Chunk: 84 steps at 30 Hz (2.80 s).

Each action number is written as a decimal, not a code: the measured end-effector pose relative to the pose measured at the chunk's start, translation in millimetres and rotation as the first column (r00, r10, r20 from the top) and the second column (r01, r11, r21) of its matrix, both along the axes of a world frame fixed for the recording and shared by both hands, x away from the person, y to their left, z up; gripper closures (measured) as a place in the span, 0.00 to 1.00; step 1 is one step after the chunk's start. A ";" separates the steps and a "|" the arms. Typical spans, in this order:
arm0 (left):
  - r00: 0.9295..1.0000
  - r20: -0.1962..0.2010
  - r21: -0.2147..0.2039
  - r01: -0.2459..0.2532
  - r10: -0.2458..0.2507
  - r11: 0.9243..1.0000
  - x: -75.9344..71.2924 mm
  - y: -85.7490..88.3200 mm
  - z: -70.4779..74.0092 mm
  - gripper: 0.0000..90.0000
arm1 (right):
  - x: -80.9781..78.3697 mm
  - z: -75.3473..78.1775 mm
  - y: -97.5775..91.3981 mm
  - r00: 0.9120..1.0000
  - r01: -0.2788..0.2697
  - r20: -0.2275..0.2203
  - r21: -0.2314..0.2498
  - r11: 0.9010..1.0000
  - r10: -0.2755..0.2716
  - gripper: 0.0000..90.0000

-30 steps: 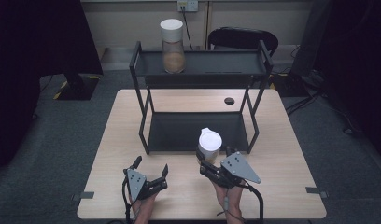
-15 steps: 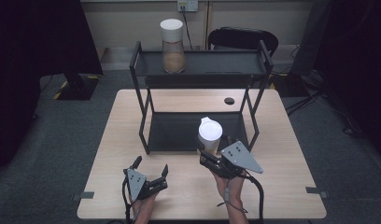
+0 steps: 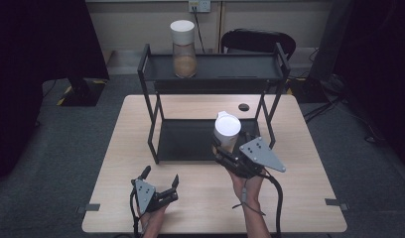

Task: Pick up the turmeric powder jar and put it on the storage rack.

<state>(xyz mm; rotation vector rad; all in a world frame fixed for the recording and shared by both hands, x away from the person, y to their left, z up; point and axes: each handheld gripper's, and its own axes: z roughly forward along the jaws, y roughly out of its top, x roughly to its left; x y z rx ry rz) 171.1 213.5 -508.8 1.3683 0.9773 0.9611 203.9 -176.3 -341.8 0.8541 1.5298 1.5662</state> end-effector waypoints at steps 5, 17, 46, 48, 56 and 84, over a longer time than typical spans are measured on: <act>1.000 0.000 0.000 0.000 0.000 1.000 0.0 0.0 0.0 0.01 | 4.9 8.8 -0.4 1.000 0.009 0.015 0.002 1.000 -0.009 0.33; 1.000 0.000 -0.002 0.001 -0.001 1.000 0.0 0.1 -0.1 0.01 | 16.4 29.3 1.0 0.999 0.020 0.050 0.020 1.000 -0.021 0.33; 1.000 0.000 0.000 0.002 -0.002 1.000 0.1 0.4 -0.1 0.01 | 57.5 88.4 17.0 0.996 0.061 0.072 0.013 0.998 -0.061 0.33; 1.000 0.000 -0.002 0.002 -0.002 1.000 0.1 0.3 -0.2 0.01 | 61.3 93.3 18.7 0.995 0.067 0.073 0.006 0.998 -0.067 0.33; 1.000 0.002 0.000 0.002 -0.002 1.000 -0.1 0.2 -0.3 0.01 | 73.2 108.3 23.9 0.994 0.082 0.074 -0.016 0.997 -0.080 0.33; 1.000 0.000 0.001 0.003 -0.003 1.000 -0.2 0.2 0.1 0.01 | 131.8 137.3 44.0 0.984 0.175 0.029 -0.025 0.984 -0.174 0.33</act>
